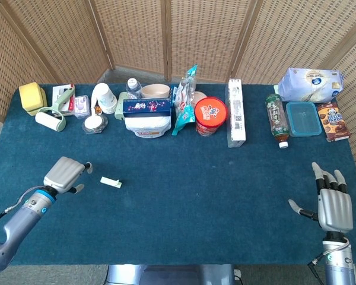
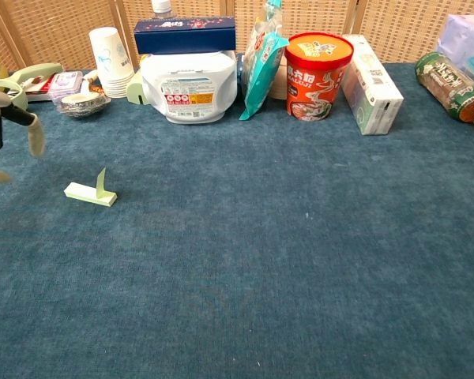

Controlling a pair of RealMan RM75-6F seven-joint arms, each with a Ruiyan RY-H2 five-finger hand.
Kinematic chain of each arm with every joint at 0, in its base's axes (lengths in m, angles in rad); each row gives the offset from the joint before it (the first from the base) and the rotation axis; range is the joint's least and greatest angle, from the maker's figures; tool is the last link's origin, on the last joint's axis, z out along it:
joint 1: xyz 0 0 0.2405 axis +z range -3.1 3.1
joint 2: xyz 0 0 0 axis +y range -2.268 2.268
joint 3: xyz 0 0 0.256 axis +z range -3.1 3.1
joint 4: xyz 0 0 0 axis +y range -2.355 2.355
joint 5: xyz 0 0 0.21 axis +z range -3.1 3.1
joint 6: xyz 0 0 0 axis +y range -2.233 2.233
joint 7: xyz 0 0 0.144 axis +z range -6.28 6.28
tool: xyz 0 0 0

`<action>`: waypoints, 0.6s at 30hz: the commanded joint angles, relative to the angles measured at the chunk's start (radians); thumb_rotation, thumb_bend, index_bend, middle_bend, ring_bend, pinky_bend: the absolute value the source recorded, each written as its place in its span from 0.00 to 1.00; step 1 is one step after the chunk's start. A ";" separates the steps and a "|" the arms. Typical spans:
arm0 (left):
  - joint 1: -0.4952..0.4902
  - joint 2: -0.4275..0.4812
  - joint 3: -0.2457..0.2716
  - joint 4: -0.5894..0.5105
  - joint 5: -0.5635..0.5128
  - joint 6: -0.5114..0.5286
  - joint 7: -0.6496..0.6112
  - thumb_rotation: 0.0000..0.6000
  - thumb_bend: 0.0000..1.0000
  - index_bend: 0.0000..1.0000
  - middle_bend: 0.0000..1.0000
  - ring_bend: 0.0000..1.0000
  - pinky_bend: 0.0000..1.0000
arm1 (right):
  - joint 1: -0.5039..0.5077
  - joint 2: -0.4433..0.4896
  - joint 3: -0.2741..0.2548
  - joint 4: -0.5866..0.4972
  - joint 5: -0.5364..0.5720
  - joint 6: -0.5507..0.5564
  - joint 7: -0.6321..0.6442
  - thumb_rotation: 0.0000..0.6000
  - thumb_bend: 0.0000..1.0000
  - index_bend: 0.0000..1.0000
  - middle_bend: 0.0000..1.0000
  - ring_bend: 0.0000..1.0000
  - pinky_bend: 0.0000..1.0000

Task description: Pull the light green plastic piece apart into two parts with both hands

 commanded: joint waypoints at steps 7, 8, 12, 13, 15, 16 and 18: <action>-0.036 -0.051 0.005 0.042 -0.015 -0.030 0.000 1.00 0.25 0.39 1.00 1.00 1.00 | -0.006 0.002 -0.001 -0.001 0.002 0.004 0.009 0.69 0.01 0.00 0.22 0.18 0.03; -0.040 -0.057 0.005 0.048 -0.017 -0.035 0.000 1.00 0.25 0.39 1.00 1.00 1.00 | -0.007 0.002 -0.001 -0.001 0.002 0.006 0.008 0.69 0.01 0.00 0.22 0.18 0.03; -0.060 -0.094 0.006 0.087 -0.020 -0.051 0.001 1.00 0.25 0.39 1.00 1.00 1.00 | -0.013 0.001 -0.003 -0.002 0.005 0.013 0.007 0.69 0.01 0.00 0.22 0.18 0.03; -0.064 -0.104 0.006 0.097 -0.023 -0.054 -0.001 1.00 0.25 0.39 1.00 1.00 1.00 | -0.015 0.000 -0.003 -0.001 0.007 0.014 0.006 0.69 0.01 0.00 0.22 0.18 0.03; -0.071 -0.122 0.008 0.113 -0.025 -0.061 -0.004 1.00 0.25 0.39 1.00 1.00 1.00 | -0.017 -0.001 -0.004 -0.001 0.008 0.017 0.006 0.69 0.01 0.00 0.22 0.18 0.03; -0.074 -0.132 0.009 0.123 -0.026 -0.063 -0.004 1.00 0.25 0.39 1.00 1.00 1.00 | -0.019 -0.002 -0.004 -0.001 0.008 0.018 0.006 0.69 0.01 0.00 0.22 0.18 0.03; -0.078 -0.148 0.013 0.139 -0.025 -0.063 0.000 1.00 0.25 0.39 1.00 1.00 1.00 | -0.021 -0.003 -0.005 -0.001 0.009 0.021 0.005 0.69 0.01 0.00 0.22 0.18 0.03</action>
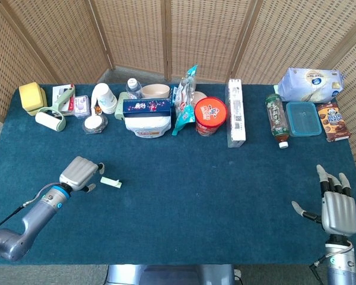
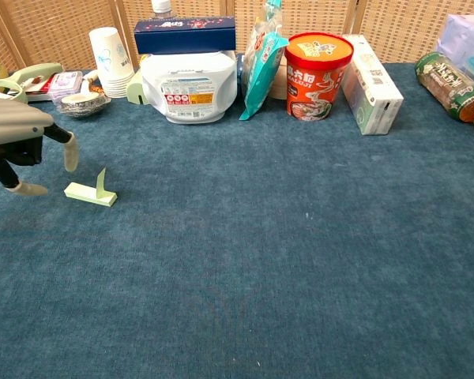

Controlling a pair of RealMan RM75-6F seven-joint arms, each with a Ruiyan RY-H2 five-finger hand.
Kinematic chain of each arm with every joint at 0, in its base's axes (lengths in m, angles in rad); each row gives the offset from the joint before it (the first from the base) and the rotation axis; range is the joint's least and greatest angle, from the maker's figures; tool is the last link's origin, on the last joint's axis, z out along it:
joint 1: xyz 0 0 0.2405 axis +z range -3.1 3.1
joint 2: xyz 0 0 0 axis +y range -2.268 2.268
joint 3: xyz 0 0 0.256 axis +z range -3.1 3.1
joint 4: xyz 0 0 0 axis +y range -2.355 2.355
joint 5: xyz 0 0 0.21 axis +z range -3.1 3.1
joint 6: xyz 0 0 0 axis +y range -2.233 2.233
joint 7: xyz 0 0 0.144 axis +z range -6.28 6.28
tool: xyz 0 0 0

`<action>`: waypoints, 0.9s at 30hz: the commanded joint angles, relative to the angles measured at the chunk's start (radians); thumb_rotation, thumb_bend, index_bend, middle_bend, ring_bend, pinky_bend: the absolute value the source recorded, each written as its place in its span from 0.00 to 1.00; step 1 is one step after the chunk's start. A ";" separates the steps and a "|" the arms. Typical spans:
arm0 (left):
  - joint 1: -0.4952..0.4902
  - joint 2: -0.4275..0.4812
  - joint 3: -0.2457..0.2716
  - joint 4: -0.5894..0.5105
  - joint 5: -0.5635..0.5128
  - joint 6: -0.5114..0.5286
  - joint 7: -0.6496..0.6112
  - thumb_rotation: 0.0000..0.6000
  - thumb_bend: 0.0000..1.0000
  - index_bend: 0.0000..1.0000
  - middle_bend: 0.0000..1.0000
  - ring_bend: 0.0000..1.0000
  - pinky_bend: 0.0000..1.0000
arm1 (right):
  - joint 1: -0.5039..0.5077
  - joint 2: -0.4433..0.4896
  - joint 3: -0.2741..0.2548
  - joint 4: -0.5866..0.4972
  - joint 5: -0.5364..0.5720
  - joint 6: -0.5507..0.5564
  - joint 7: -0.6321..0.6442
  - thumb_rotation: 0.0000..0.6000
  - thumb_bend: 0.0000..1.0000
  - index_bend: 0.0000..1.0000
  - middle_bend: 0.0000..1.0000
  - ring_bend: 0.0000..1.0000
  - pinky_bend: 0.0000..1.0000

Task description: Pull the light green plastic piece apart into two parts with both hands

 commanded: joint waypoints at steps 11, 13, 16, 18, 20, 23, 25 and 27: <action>-0.029 -0.081 0.010 0.075 -0.012 -0.008 -0.005 1.00 0.25 0.41 1.00 1.00 1.00 | -0.018 0.005 -0.001 -0.001 0.008 0.017 0.007 0.69 0.01 0.00 0.22 0.18 0.03; -0.032 -0.086 0.011 0.079 -0.011 -0.006 -0.005 1.00 0.25 0.41 1.00 1.00 1.00 | -0.020 0.006 -0.002 -0.001 0.009 0.018 0.008 0.69 0.01 0.00 0.22 0.18 0.03; -0.036 -0.091 0.011 0.083 -0.014 -0.005 -0.004 1.00 0.25 0.42 1.00 1.00 1.00 | -0.024 0.007 -0.002 -0.001 0.009 0.020 0.010 0.69 0.01 0.00 0.22 0.18 0.03; -0.039 -0.093 0.011 0.085 -0.017 -0.005 -0.002 1.00 0.25 0.42 1.00 1.00 1.00 | -0.025 0.007 -0.002 0.000 0.009 0.021 0.013 0.69 0.01 0.00 0.22 0.18 0.03; -0.042 -0.094 0.012 0.086 -0.021 -0.007 0.000 1.00 0.25 0.43 1.00 1.00 1.00 | -0.027 0.007 -0.002 0.001 0.009 0.022 0.014 0.69 0.01 0.00 0.22 0.18 0.03; -0.045 -0.097 0.013 0.086 -0.027 -0.008 0.003 1.00 0.25 0.44 1.00 1.00 1.00 | -0.030 0.005 -0.003 0.003 0.010 0.024 0.017 0.69 0.01 0.00 0.22 0.18 0.03; -0.047 -0.097 0.014 0.086 -0.032 -0.009 0.008 1.00 0.25 0.44 1.00 1.00 1.00 | -0.032 0.004 -0.003 0.005 0.011 0.025 0.018 0.69 0.01 0.00 0.22 0.18 0.03; -0.049 -0.097 0.017 0.086 -0.038 -0.012 0.015 1.00 0.25 0.45 1.00 1.00 1.00 | -0.034 0.003 -0.004 0.006 0.011 0.025 0.020 0.69 0.01 0.00 0.22 0.18 0.03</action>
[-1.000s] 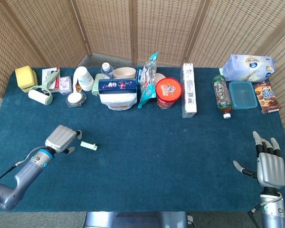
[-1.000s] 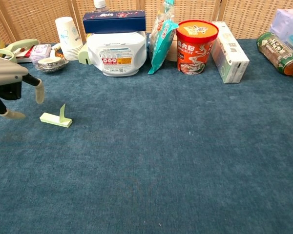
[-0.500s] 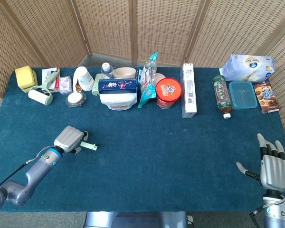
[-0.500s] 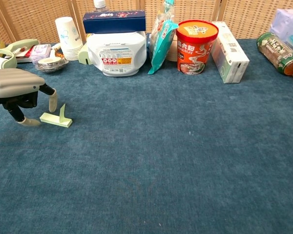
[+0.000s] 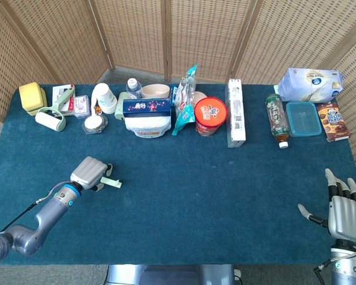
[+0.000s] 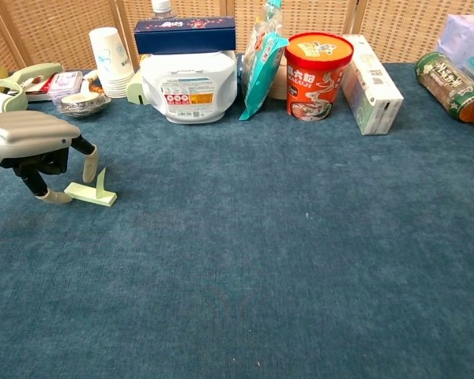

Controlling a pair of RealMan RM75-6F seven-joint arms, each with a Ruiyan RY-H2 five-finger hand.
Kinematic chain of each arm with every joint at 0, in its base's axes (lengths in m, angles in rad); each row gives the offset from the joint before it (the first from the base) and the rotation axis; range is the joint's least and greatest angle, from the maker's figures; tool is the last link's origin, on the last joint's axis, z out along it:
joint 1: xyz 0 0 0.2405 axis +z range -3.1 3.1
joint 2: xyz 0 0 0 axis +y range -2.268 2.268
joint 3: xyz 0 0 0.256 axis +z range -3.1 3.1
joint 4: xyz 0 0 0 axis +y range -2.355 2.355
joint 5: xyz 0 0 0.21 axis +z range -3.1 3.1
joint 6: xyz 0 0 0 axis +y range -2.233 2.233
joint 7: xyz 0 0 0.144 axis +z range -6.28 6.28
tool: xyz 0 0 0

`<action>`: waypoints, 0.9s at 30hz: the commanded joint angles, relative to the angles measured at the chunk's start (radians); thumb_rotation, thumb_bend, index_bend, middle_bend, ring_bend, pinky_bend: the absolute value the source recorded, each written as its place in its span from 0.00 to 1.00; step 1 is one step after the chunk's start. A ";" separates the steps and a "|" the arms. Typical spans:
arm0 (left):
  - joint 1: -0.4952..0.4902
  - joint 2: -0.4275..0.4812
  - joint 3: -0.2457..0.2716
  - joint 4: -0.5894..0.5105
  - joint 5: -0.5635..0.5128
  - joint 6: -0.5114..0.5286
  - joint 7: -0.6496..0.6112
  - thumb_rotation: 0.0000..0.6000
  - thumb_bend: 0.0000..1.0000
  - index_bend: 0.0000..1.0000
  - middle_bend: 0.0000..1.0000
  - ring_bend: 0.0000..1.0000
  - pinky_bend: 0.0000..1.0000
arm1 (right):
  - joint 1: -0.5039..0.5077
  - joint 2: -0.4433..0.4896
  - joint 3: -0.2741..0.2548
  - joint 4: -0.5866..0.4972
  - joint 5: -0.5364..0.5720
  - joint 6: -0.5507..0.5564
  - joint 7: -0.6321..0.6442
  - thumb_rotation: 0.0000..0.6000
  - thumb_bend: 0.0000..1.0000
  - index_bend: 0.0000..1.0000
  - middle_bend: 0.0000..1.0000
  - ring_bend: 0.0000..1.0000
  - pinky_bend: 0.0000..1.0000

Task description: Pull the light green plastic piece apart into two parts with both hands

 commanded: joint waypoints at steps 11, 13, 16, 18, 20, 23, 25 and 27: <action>-0.007 0.000 0.007 -0.009 -0.038 -0.003 0.022 1.00 0.25 0.48 1.00 1.00 1.00 | -0.010 -0.002 -0.002 0.006 -0.005 0.007 0.012 0.69 0.01 0.00 0.22 0.18 0.03; -0.008 0.001 0.008 -0.010 -0.042 -0.002 0.023 1.00 0.26 0.49 1.00 1.00 1.00 | -0.012 -0.002 -0.001 0.005 -0.006 0.010 0.015 0.69 0.01 0.00 0.22 0.18 0.03; -0.008 0.004 0.008 -0.013 -0.044 0.005 0.027 1.00 0.27 0.51 1.00 1.00 1.00 | -0.015 -0.001 -0.001 0.006 -0.009 0.014 0.018 0.69 0.01 0.00 0.22 0.18 0.03; -0.008 0.004 0.010 -0.012 -0.048 0.007 0.031 1.00 0.28 0.52 1.00 1.00 1.00 | -0.017 -0.001 -0.002 0.007 -0.010 0.014 0.021 0.69 0.01 0.00 0.22 0.18 0.03; -0.008 0.004 0.011 -0.013 -0.054 0.007 0.035 1.00 0.30 0.53 1.00 1.00 1.00 | -0.018 -0.003 -0.002 0.009 -0.011 0.015 0.025 0.69 0.01 0.00 0.22 0.18 0.03; -0.009 0.006 0.011 -0.017 -0.058 0.012 0.039 1.00 0.31 0.56 1.00 1.00 1.00 | -0.020 -0.004 -0.001 0.011 -0.013 0.017 0.029 0.69 0.01 0.00 0.22 0.18 0.03; -0.009 0.007 0.010 -0.019 -0.059 0.016 0.040 1.00 0.31 0.57 1.00 1.00 1.00 | -0.020 -0.004 0.000 0.012 -0.015 0.019 0.030 0.69 0.01 0.00 0.22 0.18 0.03; -0.011 0.013 0.009 -0.024 -0.059 0.019 0.042 1.00 0.32 0.58 1.00 1.00 1.00 | -0.020 -0.006 0.001 0.014 -0.017 0.019 0.033 0.69 0.01 0.00 0.22 0.18 0.03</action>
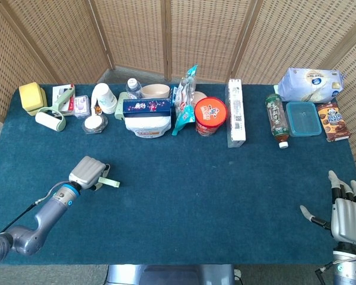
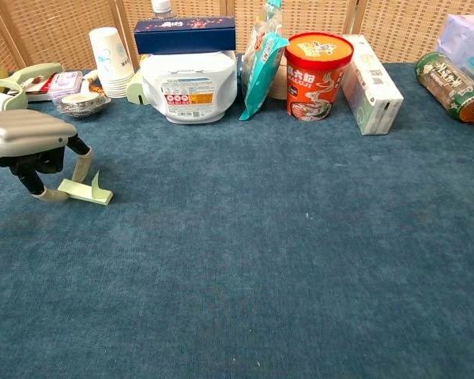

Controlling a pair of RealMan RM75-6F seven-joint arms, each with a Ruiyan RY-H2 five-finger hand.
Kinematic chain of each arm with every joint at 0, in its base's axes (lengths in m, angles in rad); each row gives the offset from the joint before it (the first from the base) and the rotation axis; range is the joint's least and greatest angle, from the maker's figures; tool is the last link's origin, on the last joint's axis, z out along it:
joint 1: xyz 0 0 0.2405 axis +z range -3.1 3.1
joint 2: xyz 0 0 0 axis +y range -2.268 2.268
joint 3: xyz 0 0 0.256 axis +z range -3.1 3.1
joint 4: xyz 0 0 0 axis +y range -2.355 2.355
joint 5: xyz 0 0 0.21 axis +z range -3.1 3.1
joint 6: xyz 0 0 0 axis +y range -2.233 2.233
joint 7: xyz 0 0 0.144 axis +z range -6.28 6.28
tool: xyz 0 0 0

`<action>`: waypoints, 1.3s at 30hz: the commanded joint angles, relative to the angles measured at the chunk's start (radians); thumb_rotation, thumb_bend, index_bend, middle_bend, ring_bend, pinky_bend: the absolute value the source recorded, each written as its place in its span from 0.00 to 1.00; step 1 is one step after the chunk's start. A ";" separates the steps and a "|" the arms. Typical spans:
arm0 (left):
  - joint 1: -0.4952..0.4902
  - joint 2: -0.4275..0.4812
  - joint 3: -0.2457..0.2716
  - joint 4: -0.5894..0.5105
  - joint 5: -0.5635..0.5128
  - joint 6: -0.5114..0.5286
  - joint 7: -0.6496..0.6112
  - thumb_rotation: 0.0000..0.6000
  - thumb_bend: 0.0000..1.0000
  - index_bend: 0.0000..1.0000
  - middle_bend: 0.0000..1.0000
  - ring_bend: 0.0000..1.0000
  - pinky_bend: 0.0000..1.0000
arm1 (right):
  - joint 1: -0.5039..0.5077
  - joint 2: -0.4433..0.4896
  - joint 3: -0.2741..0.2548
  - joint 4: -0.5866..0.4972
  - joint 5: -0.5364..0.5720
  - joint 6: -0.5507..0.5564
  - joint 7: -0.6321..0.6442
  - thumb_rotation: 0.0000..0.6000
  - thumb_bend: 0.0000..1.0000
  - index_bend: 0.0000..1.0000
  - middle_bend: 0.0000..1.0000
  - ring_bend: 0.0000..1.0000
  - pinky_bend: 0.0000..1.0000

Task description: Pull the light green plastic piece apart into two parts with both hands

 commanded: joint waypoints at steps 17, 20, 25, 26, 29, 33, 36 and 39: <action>-0.020 0.243 -0.066 -0.215 -0.002 -0.022 -0.159 1.00 0.35 0.60 1.00 1.00 1.00 | 0.064 -0.029 0.018 0.018 -0.050 -0.093 0.146 0.69 0.01 0.00 0.23 0.19 0.10; -0.030 0.280 -0.075 -0.245 0.000 -0.040 -0.188 1.00 0.35 0.60 1.00 1.00 1.00 | 0.088 -0.047 0.016 0.025 -0.077 -0.123 0.198 0.69 0.01 0.00 0.23 0.19 0.12; -0.047 0.330 -0.083 -0.294 0.015 -0.065 -0.215 1.00 0.35 0.60 1.00 1.00 1.00 | 0.135 -0.064 0.018 0.019 -0.126 -0.174 0.286 0.70 0.11 0.00 0.26 0.21 0.18; -0.052 0.340 -0.086 -0.302 0.019 -0.070 -0.217 1.00 0.35 0.60 1.00 1.00 1.00 | 0.147 -0.065 0.020 0.015 -0.137 -0.185 0.307 0.73 0.17 0.00 0.29 0.22 0.22; -0.064 0.360 -0.093 -0.319 0.020 -0.079 -0.223 1.00 0.35 0.60 1.00 1.00 1.00 | 0.176 -0.070 0.027 0.012 -0.163 -0.207 0.341 0.89 0.28 0.03 0.37 0.28 0.31; -0.088 0.386 -0.104 -0.344 0.022 -0.102 -0.225 1.00 0.35 0.60 1.00 1.00 1.00 | 0.213 -0.081 0.034 0.009 -0.188 -0.233 0.356 0.96 0.31 0.06 0.42 0.31 0.36; -0.111 0.400 -0.114 -0.363 0.017 -0.123 -0.227 1.00 0.35 0.60 1.00 1.00 1.00 | 0.239 -0.088 0.039 0.000 -0.203 -0.251 0.390 0.96 0.31 0.13 0.48 0.36 0.38; -0.137 0.414 -0.125 -0.381 0.004 -0.157 -0.236 1.00 0.35 0.60 1.00 1.00 1.00 | 0.258 -0.115 0.057 0.025 -0.218 -0.235 0.398 0.96 0.31 0.22 0.56 0.43 0.44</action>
